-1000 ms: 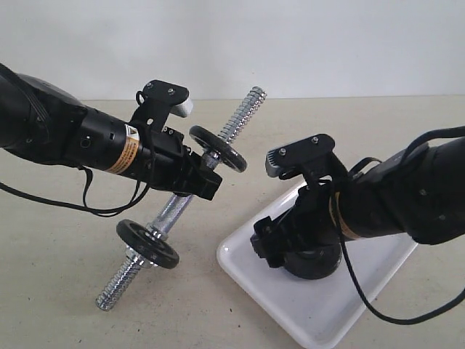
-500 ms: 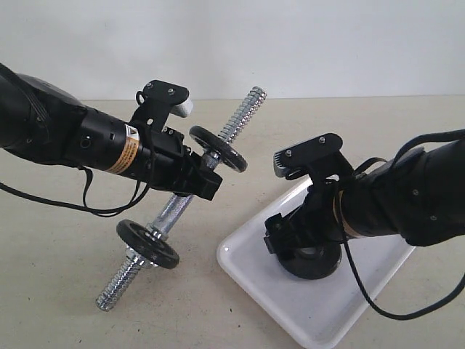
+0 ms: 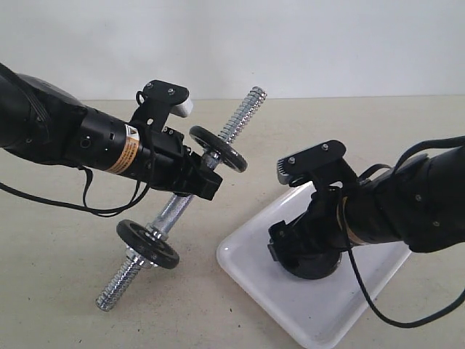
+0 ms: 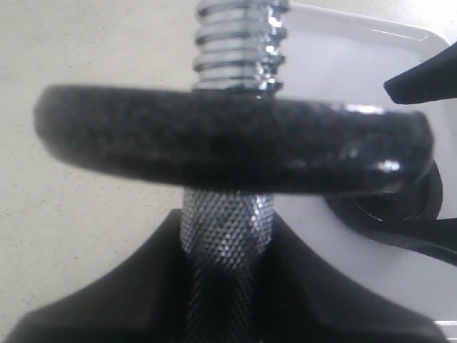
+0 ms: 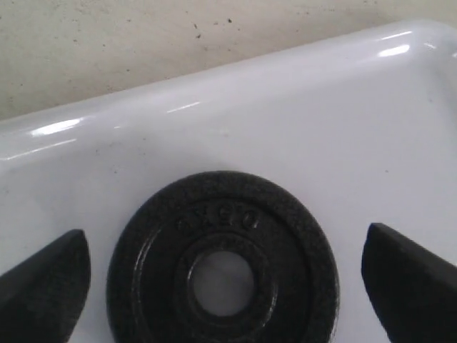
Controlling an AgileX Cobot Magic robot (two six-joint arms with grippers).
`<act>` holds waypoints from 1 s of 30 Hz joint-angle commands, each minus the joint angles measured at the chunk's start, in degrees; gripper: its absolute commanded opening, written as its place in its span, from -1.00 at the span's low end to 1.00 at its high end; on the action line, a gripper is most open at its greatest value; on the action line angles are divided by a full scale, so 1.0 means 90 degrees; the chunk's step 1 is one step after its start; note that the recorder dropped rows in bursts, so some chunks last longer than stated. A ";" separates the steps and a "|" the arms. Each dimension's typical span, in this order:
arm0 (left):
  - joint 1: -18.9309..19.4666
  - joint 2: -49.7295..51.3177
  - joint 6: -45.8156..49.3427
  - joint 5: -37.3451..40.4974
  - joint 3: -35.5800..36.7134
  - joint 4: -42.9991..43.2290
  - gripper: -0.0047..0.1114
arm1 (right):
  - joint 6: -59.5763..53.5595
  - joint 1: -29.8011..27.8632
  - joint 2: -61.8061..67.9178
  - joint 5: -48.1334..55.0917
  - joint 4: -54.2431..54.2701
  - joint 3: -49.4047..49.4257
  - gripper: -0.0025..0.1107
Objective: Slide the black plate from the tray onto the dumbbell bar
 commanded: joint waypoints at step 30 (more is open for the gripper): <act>0.0011 -0.0382 -0.0125 -0.0267 -0.0200 -0.0238 -0.84 | -0.0057 0.0015 0.0001 -0.0060 0.0346 0.0407 0.67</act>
